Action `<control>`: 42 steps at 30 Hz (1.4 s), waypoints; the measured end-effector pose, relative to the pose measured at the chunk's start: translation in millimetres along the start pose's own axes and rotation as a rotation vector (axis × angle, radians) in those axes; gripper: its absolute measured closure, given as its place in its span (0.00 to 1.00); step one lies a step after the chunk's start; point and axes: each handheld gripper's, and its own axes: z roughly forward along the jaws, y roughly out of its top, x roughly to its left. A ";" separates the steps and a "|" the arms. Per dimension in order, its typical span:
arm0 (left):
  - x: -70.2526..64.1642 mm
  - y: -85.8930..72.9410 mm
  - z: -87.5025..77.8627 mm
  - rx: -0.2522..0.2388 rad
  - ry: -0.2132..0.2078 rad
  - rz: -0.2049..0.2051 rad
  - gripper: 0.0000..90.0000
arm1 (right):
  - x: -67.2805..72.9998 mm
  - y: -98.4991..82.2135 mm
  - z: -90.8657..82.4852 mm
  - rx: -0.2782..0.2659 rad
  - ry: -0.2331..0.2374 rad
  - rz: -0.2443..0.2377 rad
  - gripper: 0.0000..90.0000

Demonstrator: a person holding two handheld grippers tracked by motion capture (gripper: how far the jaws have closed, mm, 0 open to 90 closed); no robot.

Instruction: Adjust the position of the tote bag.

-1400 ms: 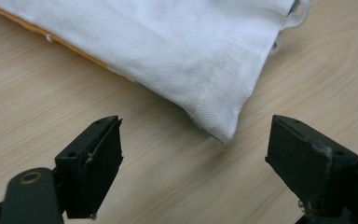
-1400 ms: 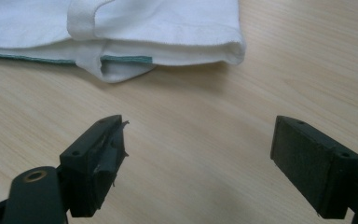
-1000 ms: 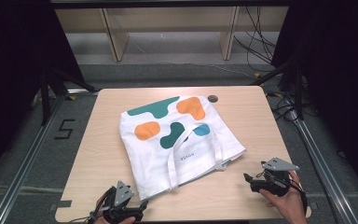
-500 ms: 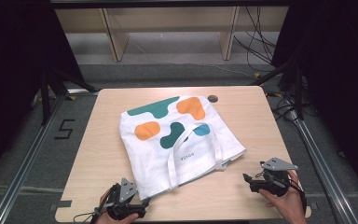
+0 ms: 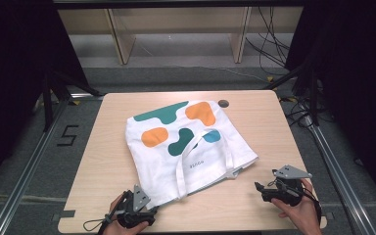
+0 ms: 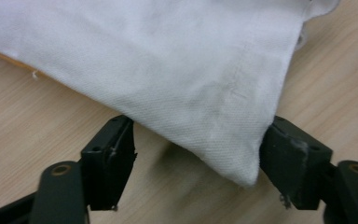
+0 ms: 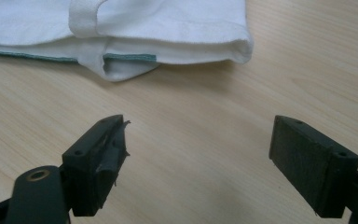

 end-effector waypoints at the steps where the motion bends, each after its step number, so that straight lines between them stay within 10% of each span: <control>1: 1.1 0.6 -2.8 0.006 -0.003 -0.001 0.37 | 0.1 0.1 -0.1 0.001 0.000 -0.003 0.22; 9: 11.7 0.7 -15.7 -0.068 0.081 0.000 0.47 | 1.7 1.1 0.0 0.018 0.027 0.012 0.23; 18: 25.4 -3.7 -17.4 -0.093 0.016 -0.070 0.71 | 0.2 5.5 4.3 -0.009 -0.008 -0.019 0.24; 42: 33.7 -6.1 -19.0 -0.079 -0.020 -0.071 0.72 | -0.8 37.2 51.2 0.046 -0.020 -0.134 0.36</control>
